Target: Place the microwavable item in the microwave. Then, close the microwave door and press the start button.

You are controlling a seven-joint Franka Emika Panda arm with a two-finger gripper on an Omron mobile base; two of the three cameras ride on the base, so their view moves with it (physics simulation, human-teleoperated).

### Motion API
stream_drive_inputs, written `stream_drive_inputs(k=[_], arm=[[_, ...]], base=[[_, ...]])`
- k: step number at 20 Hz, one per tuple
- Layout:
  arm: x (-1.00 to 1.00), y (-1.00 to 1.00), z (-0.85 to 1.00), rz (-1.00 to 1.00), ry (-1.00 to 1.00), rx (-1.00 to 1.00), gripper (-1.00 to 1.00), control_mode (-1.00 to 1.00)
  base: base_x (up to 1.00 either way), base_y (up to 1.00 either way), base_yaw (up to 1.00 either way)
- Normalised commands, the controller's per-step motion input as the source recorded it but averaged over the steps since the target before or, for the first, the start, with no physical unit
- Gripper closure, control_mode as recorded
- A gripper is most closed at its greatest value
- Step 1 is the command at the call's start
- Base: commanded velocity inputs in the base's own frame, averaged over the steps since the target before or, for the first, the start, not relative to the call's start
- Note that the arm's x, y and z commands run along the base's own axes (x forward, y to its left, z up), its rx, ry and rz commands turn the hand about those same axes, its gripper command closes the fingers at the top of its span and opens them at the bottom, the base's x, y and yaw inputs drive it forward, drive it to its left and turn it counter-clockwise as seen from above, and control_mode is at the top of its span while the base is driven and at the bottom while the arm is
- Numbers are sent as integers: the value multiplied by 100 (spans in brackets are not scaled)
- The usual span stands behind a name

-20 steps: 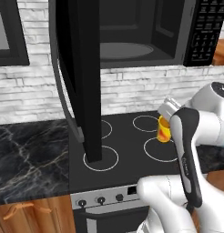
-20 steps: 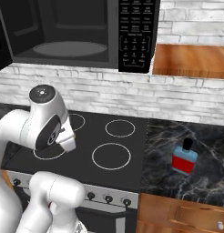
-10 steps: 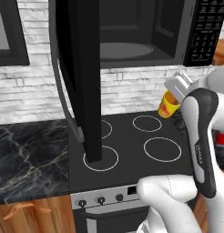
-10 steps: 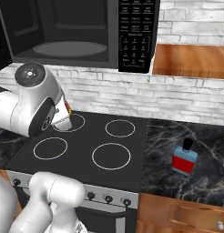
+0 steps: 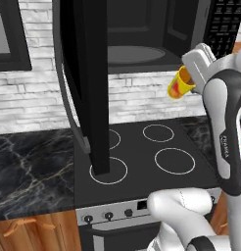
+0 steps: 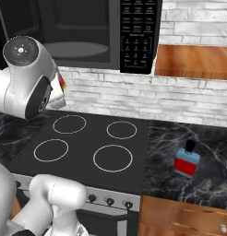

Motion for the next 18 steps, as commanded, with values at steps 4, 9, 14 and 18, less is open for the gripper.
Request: stream_drive_inputs(k=[4,9,14,18], arm=[[45,4,54,-2,0,1,100,-100],[73,10,11,0,-2,7,100,-100],[78,27,3,0,-7,3,100,-100],[67,38,2,-1,-4,0,100,-100]], base=[[0,0,0],[0,0,0],[0,0,0],[0,0,0]])
